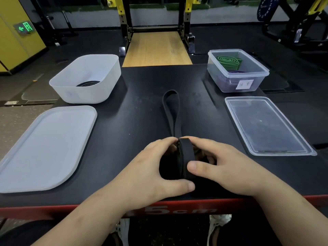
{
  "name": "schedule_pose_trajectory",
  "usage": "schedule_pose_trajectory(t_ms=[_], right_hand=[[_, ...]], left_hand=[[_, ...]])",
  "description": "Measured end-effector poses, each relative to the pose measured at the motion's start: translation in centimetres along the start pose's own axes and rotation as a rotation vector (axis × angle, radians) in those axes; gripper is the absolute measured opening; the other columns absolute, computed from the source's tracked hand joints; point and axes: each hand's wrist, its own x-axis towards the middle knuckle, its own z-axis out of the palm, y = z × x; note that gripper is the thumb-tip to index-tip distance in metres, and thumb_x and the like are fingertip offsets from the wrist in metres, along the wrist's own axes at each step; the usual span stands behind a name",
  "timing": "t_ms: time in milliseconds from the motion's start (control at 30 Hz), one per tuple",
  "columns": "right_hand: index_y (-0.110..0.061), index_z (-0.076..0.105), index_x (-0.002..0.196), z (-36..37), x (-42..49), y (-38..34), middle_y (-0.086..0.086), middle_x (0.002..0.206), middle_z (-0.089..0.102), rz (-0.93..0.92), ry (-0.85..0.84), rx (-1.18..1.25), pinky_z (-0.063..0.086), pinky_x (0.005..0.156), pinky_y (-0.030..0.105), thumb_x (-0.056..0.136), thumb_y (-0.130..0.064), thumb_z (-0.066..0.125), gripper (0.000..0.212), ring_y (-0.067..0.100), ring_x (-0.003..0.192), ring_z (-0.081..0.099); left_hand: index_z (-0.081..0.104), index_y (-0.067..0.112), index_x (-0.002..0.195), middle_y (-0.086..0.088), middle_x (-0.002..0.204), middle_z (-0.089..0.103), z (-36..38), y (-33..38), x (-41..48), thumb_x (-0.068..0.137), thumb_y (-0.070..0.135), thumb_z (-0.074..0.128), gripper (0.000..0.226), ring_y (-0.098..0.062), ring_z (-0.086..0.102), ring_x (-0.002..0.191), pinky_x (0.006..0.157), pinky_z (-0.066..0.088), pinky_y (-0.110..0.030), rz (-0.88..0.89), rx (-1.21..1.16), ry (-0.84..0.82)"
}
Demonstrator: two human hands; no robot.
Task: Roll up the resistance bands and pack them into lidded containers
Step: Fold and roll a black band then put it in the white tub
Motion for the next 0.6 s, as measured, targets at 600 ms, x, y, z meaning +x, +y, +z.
schedule_pose_trajectory(t_ms=[600], right_hand=[[-0.060,0.051,0.132,0.47,0.18,0.21,-0.017,0.125,0.068,0.006,-0.019,0.069,0.052,0.102,0.040,0.074,-0.064,0.076,0.063,0.007,0.115,0.066]], left_hand=[[0.056,0.058,0.124,0.021,0.125,0.065,-0.25,-0.20,0.40,0.073,0.058,0.083,0.058,0.000,0.059,0.120,0.101,0.049,-0.033,0.024,-0.037,-0.001]])
